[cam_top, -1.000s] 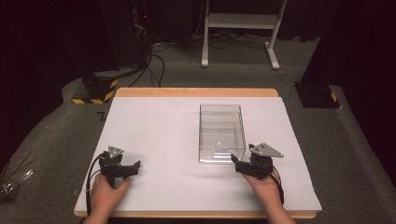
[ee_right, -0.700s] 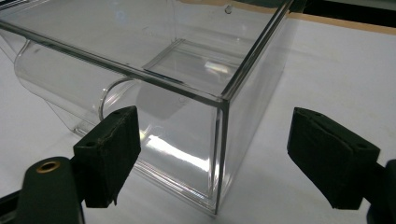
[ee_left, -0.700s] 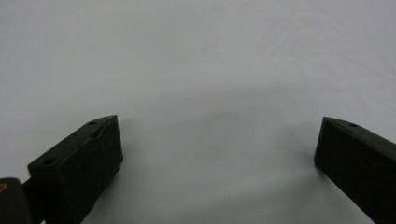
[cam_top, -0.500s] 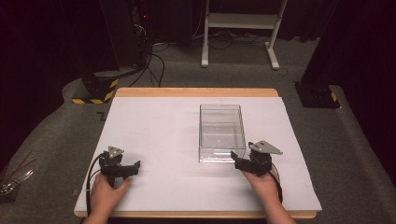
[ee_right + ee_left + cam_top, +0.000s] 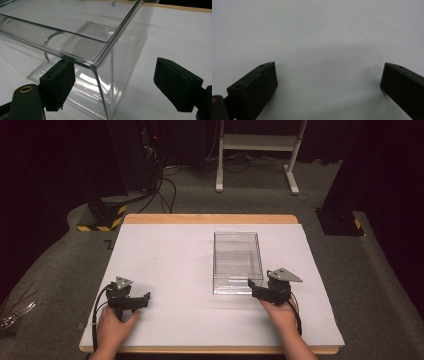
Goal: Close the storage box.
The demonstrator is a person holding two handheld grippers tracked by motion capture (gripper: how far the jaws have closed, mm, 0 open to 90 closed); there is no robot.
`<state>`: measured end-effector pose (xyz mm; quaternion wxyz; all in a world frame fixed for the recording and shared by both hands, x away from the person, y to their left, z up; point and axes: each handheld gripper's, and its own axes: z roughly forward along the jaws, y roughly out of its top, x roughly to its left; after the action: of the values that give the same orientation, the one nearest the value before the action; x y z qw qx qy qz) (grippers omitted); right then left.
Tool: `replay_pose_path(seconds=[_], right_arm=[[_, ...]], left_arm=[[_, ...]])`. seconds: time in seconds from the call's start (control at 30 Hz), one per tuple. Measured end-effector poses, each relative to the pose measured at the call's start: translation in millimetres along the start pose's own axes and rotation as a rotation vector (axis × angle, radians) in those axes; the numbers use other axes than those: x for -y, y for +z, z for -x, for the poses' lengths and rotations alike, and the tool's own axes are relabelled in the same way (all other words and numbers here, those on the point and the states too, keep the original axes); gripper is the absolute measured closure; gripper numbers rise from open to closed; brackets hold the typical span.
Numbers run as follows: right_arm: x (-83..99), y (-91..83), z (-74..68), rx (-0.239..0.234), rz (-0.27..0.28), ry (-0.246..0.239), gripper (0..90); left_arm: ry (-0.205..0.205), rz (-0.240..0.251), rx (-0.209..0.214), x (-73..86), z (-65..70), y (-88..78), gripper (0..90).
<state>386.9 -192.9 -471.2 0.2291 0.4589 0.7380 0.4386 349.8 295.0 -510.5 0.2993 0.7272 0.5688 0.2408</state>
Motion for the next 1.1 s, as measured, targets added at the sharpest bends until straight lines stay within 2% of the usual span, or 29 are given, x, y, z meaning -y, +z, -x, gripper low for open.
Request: replay_pose_path(seconds=[0.13, 1.1], right_arm=[[-0.5, 1.1, 1.7, -0.001, -0.002, 0.009, 17.5], [-3.0, -4.7, 0.6, -0.005, 0.001, -0.012, 19.4]], left_arm=[[0.0, 0.0, 0.0, 0.0, 0.0, 0.0, 1.2], [0.0, 0.0, 0.0, 0.0, 0.0, 0.0, 1.2]])
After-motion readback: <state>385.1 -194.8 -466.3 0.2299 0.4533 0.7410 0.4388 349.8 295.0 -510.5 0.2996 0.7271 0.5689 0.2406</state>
